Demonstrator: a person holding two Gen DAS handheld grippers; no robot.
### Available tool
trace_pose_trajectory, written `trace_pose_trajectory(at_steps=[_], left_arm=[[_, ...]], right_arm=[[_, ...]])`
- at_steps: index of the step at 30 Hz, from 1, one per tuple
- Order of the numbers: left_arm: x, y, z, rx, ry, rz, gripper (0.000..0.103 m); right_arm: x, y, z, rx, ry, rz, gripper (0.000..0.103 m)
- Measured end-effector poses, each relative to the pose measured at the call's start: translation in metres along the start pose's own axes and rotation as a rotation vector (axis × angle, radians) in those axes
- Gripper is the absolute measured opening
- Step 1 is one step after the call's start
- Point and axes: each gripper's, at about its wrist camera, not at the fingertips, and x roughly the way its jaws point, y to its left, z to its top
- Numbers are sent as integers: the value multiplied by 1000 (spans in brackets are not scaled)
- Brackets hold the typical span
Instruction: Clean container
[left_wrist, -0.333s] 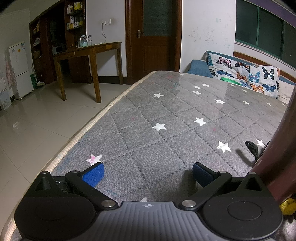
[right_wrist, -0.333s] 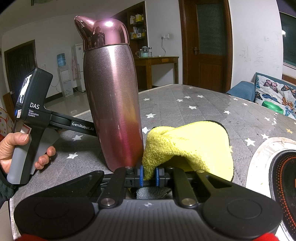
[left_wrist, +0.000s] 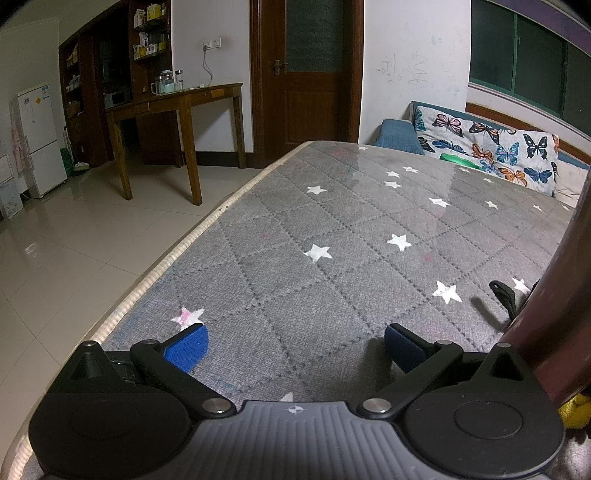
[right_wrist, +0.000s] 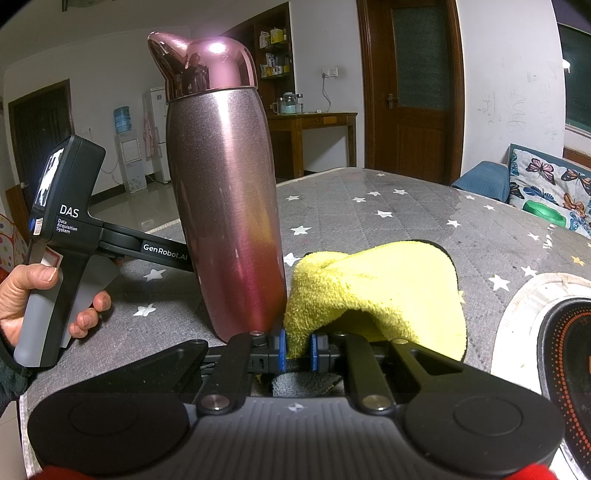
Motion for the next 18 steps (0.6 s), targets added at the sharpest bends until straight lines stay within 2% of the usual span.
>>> trace_pose_trajectory(at_steps=[18], left_arm=[[0,0,0,0,0,0,103]], right_arm=[[-2,-2,2,5,0,3,12]])
